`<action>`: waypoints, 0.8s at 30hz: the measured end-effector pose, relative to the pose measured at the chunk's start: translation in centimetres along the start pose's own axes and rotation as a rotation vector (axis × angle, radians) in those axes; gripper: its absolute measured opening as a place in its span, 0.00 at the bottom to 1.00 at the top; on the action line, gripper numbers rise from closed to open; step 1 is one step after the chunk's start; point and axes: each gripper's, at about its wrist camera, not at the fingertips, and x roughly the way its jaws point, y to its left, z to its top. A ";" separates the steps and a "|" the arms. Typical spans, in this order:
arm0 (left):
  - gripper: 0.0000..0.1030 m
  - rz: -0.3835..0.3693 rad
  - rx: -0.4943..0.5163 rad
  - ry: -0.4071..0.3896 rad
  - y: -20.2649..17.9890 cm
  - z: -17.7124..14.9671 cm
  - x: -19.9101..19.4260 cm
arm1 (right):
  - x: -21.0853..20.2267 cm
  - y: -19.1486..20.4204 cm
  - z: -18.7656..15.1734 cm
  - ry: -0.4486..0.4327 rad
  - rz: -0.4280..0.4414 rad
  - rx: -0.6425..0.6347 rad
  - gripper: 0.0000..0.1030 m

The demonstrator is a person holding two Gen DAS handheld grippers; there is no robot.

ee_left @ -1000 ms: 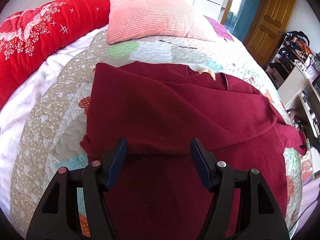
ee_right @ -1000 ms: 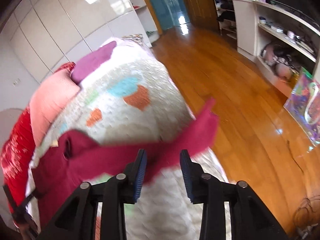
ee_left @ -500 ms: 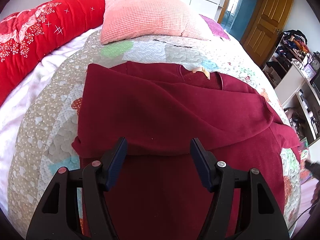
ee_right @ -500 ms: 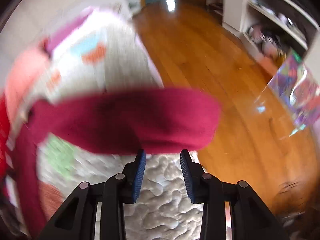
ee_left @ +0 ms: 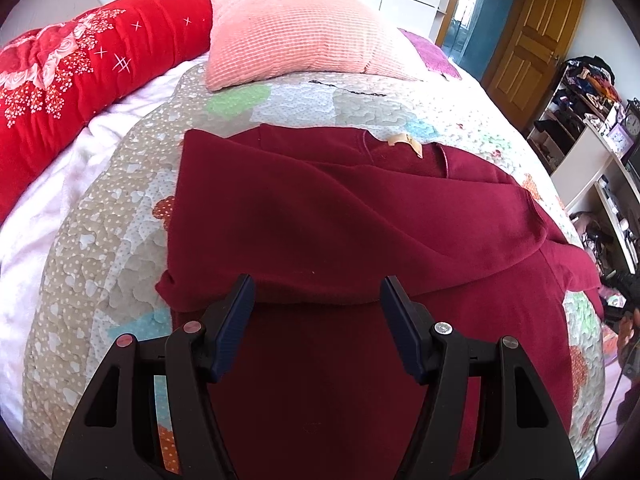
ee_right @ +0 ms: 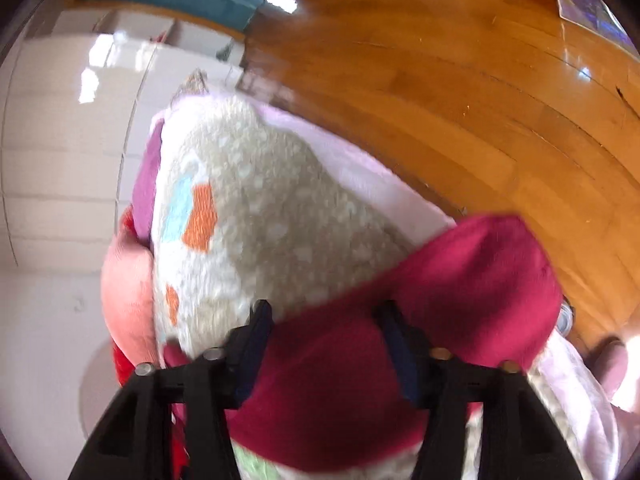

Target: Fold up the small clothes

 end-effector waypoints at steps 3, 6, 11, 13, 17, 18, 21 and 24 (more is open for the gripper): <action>0.63 -0.002 -0.005 -0.005 0.5 0.2 -0.3 | -1.0 1.2 0.1 -0.060 -0.008 -0.088 0.11; 0.63 -0.008 -0.024 -0.019 1.3 0.8 -0.8 | -4.0 5.4 -0.8 -0.143 0.081 -0.215 0.07; 0.63 -0.059 -0.119 -0.057 3.7 2.3 -2.5 | -7.4 16.2 -4.8 -0.148 0.319 -0.496 0.06; 0.62 -0.118 -0.177 -0.063 4.9 2.8 -3.0 | -6.7 21.8 -7.8 -0.092 0.418 -0.622 0.06; 0.62 -0.176 -0.240 -0.082 6.6 2.9 -3.7 | -2.6 30.7 -15.3 0.046 0.505 -0.876 0.06; 0.62 -0.180 -0.245 -0.086 6.8 2.9 -3.8 | -0.9 32.5 -17.8 0.085 0.522 -0.939 0.06; 0.62 -0.200 -0.275 -0.084 7.8 2.6 -3.6 | 5.4 34.8 -24.4 0.224 0.532 -1.052 0.06; 0.62 -0.220 -0.298 -0.055 8.7 2.1 -2.8 | 14.1 34.6 -30.7 0.394 0.344 -1.166 0.08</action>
